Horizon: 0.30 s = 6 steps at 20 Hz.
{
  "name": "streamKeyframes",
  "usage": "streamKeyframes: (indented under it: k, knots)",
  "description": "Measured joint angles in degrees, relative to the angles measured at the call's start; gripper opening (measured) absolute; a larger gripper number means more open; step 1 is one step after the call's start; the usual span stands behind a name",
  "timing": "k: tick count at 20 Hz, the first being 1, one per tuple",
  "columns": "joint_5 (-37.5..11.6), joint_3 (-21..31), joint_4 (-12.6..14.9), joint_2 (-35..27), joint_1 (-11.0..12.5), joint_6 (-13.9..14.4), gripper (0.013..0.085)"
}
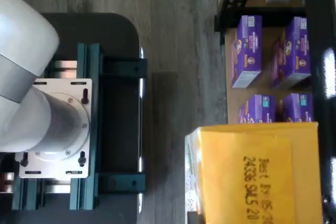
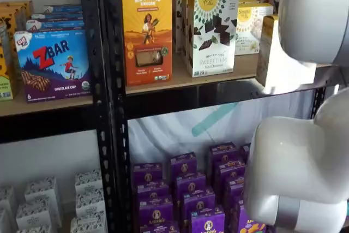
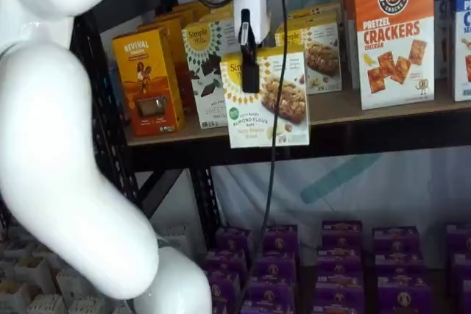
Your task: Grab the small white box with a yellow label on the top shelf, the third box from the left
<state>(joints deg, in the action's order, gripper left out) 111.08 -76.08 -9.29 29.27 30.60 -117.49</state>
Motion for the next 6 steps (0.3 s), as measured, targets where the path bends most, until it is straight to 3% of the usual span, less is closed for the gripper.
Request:
streamKeyframes:
  k: [6]
  knots:
    - [0.83, 1.63, -0.34, 1.97, 0.46, -0.29, 0.0330]
